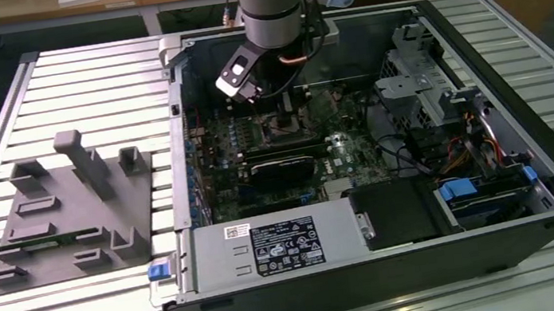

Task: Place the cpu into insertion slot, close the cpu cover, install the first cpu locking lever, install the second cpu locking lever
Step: 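Place the cpu into insertion slot, then close the cpu cover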

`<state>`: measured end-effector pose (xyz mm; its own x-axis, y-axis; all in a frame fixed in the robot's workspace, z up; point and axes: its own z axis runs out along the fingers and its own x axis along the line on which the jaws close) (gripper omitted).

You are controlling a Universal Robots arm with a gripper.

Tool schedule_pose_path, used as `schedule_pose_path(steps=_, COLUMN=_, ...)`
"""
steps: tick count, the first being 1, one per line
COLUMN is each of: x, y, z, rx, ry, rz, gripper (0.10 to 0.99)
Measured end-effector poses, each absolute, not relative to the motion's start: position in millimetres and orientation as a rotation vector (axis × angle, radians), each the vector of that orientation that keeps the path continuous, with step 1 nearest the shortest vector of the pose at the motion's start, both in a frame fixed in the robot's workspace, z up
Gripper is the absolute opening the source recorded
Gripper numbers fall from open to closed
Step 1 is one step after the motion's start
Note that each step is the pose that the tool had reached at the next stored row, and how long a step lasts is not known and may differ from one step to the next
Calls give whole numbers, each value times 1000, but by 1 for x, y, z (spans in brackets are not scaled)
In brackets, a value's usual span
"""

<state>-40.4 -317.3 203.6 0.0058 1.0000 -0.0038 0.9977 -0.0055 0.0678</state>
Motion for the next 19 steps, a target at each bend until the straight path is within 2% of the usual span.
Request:
schedule_pose_path(steps=12, x=-40, y=-317, z=246, rx=2190, ry=2178, rz=71, gripper=106)
schedule_pose_path(steps=19, x=-41, y=-317, z=249, rx=2190, ry=2178, rz=71, gripper=106)
